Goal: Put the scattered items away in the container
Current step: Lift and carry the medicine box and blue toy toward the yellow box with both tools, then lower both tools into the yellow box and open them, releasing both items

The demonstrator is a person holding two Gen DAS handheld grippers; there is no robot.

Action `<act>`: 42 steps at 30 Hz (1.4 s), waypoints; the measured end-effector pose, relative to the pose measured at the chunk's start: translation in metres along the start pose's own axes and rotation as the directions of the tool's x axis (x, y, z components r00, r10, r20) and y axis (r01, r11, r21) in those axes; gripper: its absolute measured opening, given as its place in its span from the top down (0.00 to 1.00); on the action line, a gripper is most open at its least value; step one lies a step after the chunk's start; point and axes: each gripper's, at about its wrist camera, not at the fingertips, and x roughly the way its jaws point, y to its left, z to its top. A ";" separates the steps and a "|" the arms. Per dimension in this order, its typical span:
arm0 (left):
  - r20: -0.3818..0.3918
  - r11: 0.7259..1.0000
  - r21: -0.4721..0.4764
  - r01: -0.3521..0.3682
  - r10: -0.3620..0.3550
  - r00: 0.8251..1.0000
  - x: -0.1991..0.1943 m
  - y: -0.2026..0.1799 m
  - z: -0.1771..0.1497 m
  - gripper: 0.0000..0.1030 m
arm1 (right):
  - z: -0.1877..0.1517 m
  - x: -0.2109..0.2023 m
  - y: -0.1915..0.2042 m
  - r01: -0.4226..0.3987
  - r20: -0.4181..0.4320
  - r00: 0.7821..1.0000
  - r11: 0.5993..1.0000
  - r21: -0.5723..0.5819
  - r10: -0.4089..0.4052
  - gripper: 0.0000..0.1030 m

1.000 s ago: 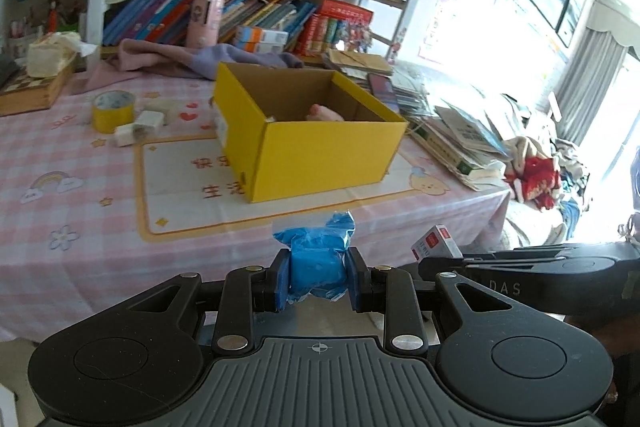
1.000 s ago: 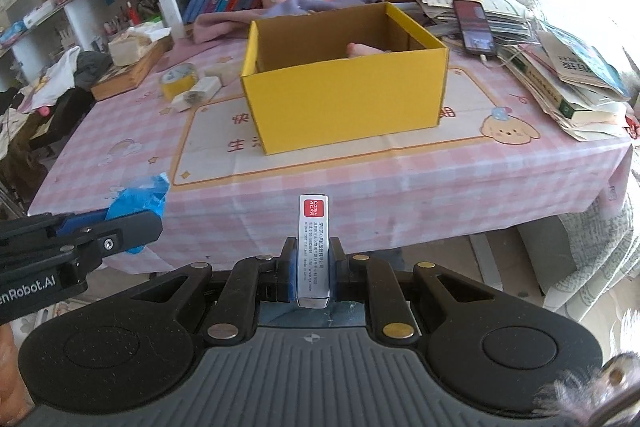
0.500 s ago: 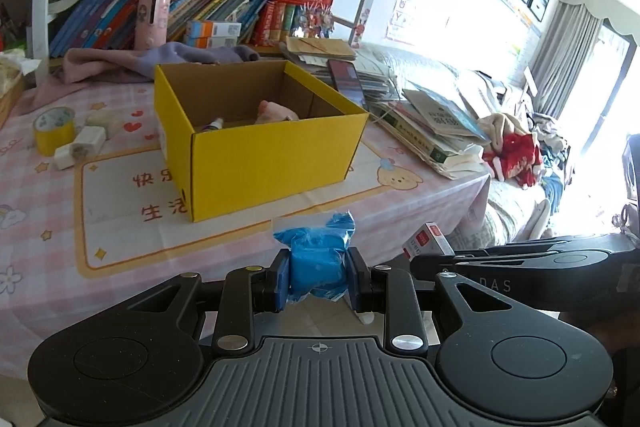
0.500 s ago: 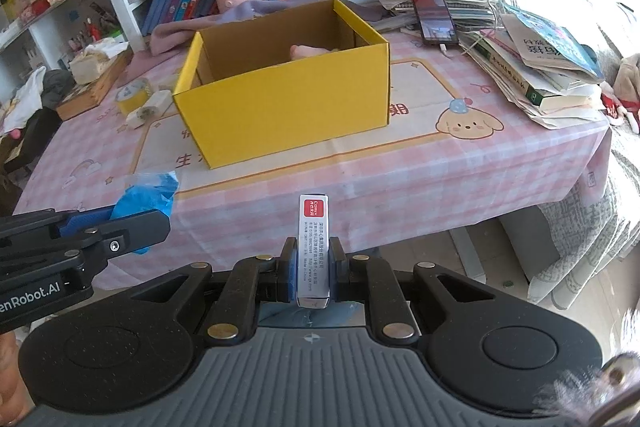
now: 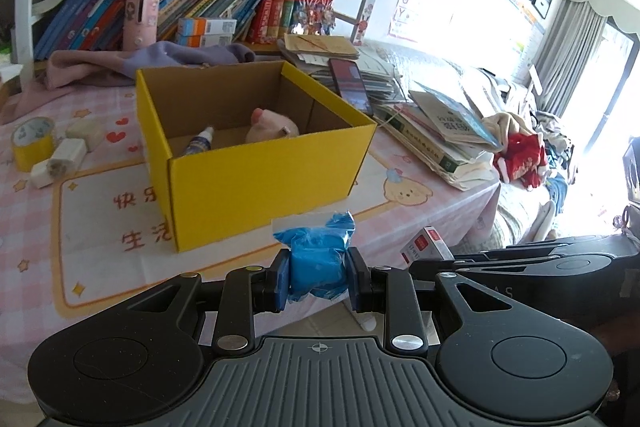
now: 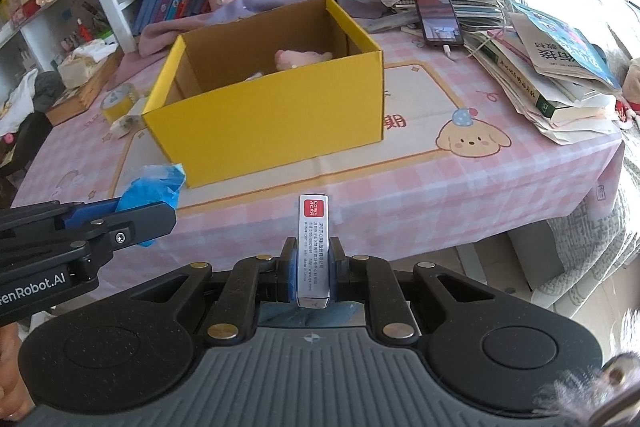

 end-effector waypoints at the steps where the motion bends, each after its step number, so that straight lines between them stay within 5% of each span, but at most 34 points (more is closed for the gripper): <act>1: 0.005 1.000 0.004 0.000 0.000 1.000 0.002 -0.001 0.003 0.74 | 0.003 0.002 -0.003 -0.001 0.001 1.000 1.000 0.003 0.001 0.87; 13: 0.152 0.989 0.109 -0.104 0.087 0.985 0.027 0.004 0.076 0.74 | 0.098 0.017 -0.011 -0.093 0.163 0.981 0.992 -0.079 0.105 0.87; 21: 0.113 0.968 0.162 -0.190 0.173 0.978 0.060 0.021 0.116 0.74 | 0.166 0.053 0.000 -0.197 0.196 0.954 0.967 -0.162 0.227 0.87; 30: -0.092 0.977 0.111 -0.181 0.191 0.977 0.126 0.051 0.119 0.74 | 0.218 0.153 0.021 -0.274 0.013 0.960 0.946 -0.172 0.280 0.87; 42: -0.251 0.985 0.082 -0.150 0.166 0.954 0.173 0.064 0.116 0.74 | 0.238 0.256 0.032 -0.304 -0.271 0.925 0.946 -0.113 0.265 0.87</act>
